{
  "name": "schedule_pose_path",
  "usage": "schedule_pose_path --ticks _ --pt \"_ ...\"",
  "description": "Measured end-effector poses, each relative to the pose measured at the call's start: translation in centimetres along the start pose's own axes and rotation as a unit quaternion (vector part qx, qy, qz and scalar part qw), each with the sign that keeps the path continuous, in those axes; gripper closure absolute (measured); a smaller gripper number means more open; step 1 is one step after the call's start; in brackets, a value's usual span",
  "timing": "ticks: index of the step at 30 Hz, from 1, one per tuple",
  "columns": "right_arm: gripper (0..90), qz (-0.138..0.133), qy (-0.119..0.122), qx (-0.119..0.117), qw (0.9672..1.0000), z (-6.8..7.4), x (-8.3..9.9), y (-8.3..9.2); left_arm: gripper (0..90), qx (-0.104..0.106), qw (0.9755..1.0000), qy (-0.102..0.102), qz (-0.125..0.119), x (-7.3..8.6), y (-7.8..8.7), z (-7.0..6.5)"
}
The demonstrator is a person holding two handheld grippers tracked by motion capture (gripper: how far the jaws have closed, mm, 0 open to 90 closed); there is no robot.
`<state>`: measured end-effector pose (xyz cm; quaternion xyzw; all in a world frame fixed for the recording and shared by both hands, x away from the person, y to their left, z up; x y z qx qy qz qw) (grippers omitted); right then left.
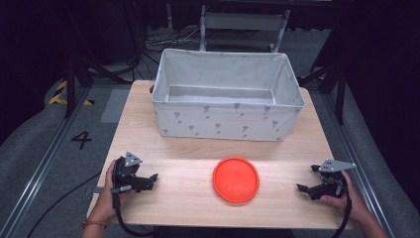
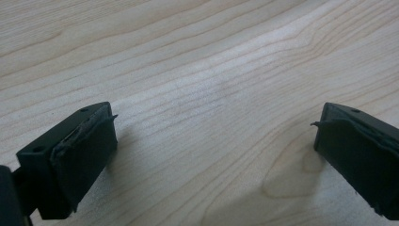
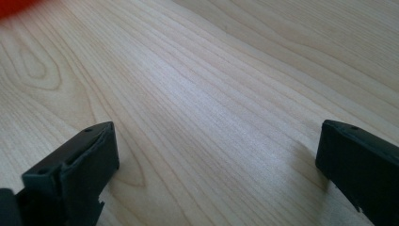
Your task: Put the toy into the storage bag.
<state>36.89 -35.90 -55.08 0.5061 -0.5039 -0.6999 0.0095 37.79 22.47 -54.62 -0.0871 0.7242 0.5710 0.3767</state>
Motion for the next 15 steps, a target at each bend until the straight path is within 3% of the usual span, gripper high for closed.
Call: schedule_pose_path --ticks 6,15 --pt "0.0 0.0 0.0 0.0 1.0 0.0 0.01 0.0 0.2 0.022 0.9995 -0.021 0.004 0.1 0.1 0.15" --pt "0.7 0.001 -0.003 0.006 1.0 -0.05 0.03 0.06 0.5 0.028 0.9992 -0.028 0.004 0.2 0.2 0.27"
Point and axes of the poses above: each handheld gripper's, and its own axes: y roughly backward along the jaws, x roughly out of its underside, z roughly to its left, the point moved 6 cm from there along -y, roughly forward along the jaws, and after that the axes turned 4 degrees about y, right-handed, at the moved point
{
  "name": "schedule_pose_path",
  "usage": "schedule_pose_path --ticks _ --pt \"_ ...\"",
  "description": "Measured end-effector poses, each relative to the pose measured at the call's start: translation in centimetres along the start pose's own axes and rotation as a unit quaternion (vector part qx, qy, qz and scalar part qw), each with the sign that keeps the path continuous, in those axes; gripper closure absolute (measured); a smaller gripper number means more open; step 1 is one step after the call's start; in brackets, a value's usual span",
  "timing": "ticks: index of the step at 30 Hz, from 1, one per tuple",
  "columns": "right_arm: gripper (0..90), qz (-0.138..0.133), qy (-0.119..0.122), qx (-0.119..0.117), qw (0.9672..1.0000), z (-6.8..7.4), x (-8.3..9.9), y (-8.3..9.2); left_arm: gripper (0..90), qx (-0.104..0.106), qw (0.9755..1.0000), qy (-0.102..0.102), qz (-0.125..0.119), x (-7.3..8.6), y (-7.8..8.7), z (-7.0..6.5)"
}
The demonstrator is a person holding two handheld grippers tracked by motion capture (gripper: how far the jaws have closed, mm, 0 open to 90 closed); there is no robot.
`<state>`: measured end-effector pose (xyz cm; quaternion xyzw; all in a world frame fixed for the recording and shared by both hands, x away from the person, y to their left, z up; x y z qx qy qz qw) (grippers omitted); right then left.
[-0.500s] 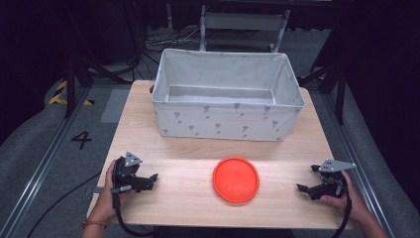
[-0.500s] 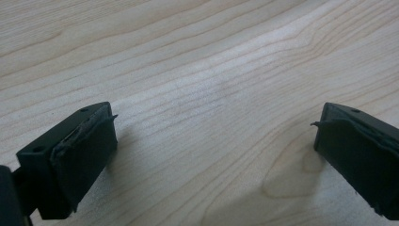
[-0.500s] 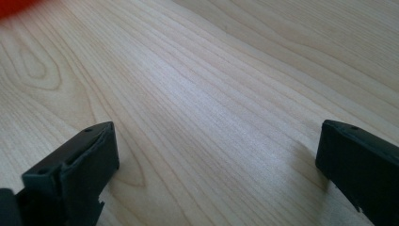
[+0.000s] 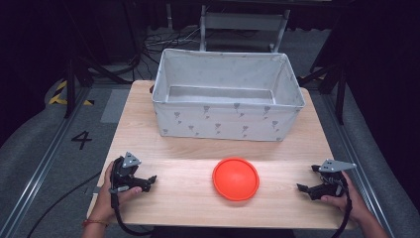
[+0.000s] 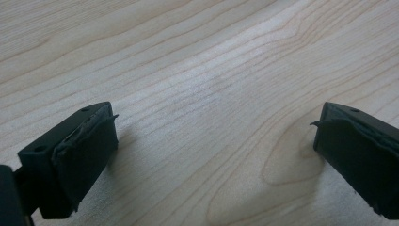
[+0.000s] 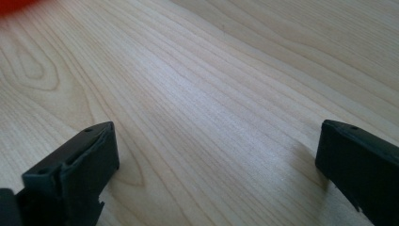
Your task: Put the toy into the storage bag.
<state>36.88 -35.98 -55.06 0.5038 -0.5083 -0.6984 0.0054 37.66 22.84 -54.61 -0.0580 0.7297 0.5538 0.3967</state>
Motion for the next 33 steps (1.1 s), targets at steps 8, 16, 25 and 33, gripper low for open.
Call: schedule_pose_path --ticks 8,16,25,33 --pt "19.2 0.0 -0.008 -0.001 1.0 0.3 -0.7 0.5 0.5 0.003 1.0 -0.005 0.002 0.0 0.0 0.1" --pt "22.4 -0.01 0.004 -0.02 0.9997 2.2 -3.1 0.5 0.5 0.003 1.0 -0.005 0.002 0.0 0.0 0.1" --pt "20.3 -0.029 0.031 -0.062 0.9972 5.4 -6.5 -0.6 0.5 0.002 1.0 -0.004 0.002 0.0 0.0 0.1" --pt "19.5 -0.02 0.057 -0.099 0.9932 8.6 -8.8 -3.2 0.5 0.002 1.0 -0.005 0.002 0.0 0.0 0.1"
Point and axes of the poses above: each handheld gripper's, and its own axes: y roughly backward along the jaws, x roughly out of its underside, z roughly to its left, the point moved 6 cm from there along -y, roughly forward along the jaws, and after that the axes turned 4 degrees about y, right-handed, at the moved point
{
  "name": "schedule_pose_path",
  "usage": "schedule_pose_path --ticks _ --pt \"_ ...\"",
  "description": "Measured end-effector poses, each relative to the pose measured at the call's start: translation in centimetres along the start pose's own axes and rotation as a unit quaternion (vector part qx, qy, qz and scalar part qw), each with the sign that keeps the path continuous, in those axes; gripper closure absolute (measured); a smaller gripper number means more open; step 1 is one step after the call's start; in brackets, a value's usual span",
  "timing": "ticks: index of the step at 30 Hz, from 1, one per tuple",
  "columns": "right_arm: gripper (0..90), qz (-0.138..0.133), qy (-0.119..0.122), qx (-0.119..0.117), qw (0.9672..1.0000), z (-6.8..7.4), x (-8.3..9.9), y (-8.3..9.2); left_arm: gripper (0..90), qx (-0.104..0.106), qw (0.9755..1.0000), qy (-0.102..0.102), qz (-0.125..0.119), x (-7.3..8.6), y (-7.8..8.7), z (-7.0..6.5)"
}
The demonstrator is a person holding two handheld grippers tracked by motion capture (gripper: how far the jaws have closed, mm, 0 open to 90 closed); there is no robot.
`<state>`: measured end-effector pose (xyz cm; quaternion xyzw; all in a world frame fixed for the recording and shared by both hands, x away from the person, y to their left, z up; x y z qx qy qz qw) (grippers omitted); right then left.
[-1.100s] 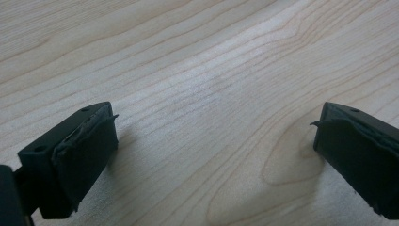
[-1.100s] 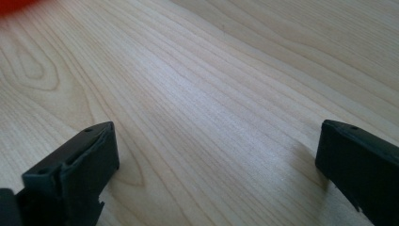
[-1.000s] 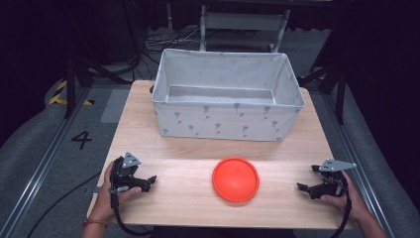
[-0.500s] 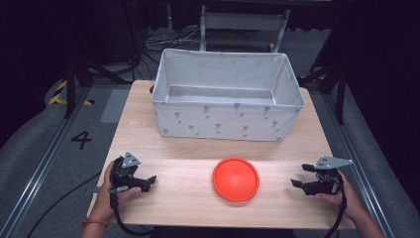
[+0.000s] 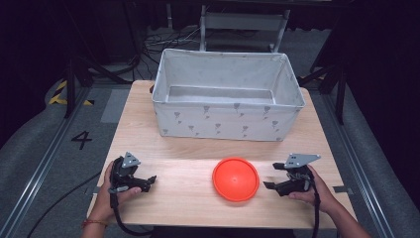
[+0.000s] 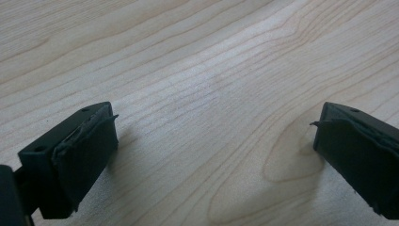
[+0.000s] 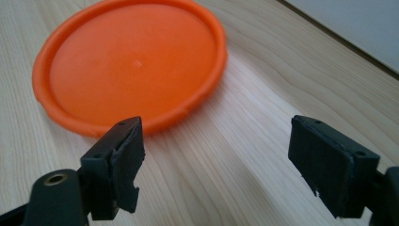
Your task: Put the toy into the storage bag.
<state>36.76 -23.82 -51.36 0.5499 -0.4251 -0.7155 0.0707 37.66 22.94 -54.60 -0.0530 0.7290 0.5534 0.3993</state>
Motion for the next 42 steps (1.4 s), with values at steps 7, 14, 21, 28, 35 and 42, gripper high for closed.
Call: schedule_pose_path --ticks 7,14,21,28,35,42 --pt "19.2 0.005 0.024 -0.025 0.9994 1.5 -2.5 -3.0 0.5 0.0 1.0 0.0 0.0 0.0 0.0 0.0" --pt "17.1 0.024 0.026 -0.027 0.999 1.7 -3.3 -5.6 0.5 0.0 1.0 0.001 -0.001 0.0 0.0 0.0" --pt "15.6 0.041 0.01 -0.03 0.9987 1.5 -2.7 -6.8 0.5 0.0 1.0 0.0 0.0 0.0 0.0 0.0" --pt "14.3 0.042 0.035 -0.025 0.9982 2.1 -2.6 -6.9 0.5 0.0 1.0 0.0 0.0 0.0 0.0 0.0" --pt "15.0 0.042 0.037 -0.027 0.9981 2.4 -2.5 -6.8 0.5 0.0 1.0 -0.001 0.0 0.0 0.0 0.0" --pt "31.8 0.038 0.024 -0.021 0.9988 1.9 -2.6 -6.5 0.5 -0.001 1.0 -0.001 -0.001 0.0 0.0 0.0"
Point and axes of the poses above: each handheld gripper's, and its own axes: y roughly backward along the jaws, x roughly out of its underside, z roughly to its left, the point moved 6 cm from there along -y, roughly forward along the jaws, and after that the axes turned 4 degrees about y, right-handed, at the moved point
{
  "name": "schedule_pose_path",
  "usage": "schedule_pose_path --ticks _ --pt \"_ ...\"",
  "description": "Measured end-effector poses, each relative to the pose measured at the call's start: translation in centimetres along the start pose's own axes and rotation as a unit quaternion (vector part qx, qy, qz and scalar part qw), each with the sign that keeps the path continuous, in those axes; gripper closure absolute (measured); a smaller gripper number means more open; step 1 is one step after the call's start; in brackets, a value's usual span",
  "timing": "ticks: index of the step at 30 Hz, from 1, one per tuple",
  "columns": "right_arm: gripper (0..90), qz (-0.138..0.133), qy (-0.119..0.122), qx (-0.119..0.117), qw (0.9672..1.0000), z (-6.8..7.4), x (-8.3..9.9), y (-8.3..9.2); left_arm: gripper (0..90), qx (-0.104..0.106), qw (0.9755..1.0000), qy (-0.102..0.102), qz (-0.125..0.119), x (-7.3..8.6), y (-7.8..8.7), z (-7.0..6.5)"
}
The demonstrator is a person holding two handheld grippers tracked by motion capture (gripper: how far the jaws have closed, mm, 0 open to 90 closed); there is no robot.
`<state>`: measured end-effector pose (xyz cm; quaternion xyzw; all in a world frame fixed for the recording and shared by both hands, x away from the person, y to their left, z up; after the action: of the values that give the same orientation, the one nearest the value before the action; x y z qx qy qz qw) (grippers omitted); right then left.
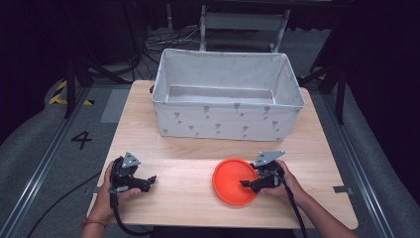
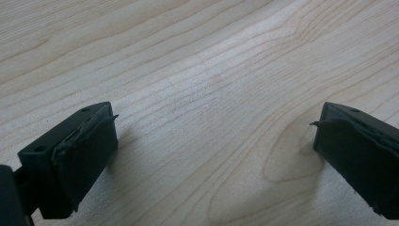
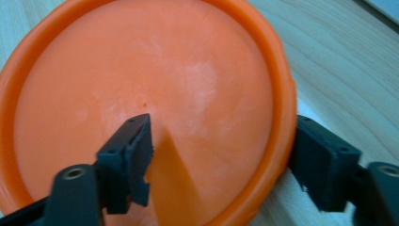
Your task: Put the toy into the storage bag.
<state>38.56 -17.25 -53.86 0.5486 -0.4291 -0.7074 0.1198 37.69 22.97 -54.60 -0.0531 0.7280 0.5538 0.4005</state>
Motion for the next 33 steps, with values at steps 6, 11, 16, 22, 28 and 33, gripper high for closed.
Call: schedule_pose_path --ticks 6,11,16,22,28,33 --pt "44.8 -0.008 -0.018 -0.012 0.9997 -0.4 -0.1 0.2 0.5 0.001 1.0 0.001 0.001 0.0 0.0 0.0" --pt "60.8 -0.021 -0.05 -0.026 0.9982 -1.0 -0.1 0.6 0.5 0.001 1.0 0.001 0.001 0.0 0.0 0.0" --pt "69.5 -0.036 -0.057 -0.036 0.9971 -1.2 -0.4 1.3 0.5 0.001 1.0 0.001 0.001 0.0 0.0 0.0" --pt "77.8 -0.059 -0.046 -0.051 0.9959 -0.9 -1.2 2.9 0.5 0.001 1.0 0.001 0.001 0.0 0.0 0.0" --pt "81.7 -0.077 -0.019 -0.058 0.9952 -0.1 -2.3 4.9 0.5 0.001 1.0 0.002 0.0 0.0 0.0 0.0" --pt "82.3 -0.074 0.038 -0.028 0.9961 0.8 -3.4 7.4 0.5 0.0 1.0 0.002 0.0 0.0 0.0 0.0"
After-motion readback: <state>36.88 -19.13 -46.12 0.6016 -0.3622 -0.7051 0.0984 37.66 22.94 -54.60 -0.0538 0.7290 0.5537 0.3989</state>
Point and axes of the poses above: each handheld gripper's, and its own axes: y roughly backward along the jaws, x roughly out of its underside, z roughly to its left, the point moved 6 cm from there along -y, roughly forward along the jaws, and after that the axes turned 4 degrees about y, right-handed, at the moved point
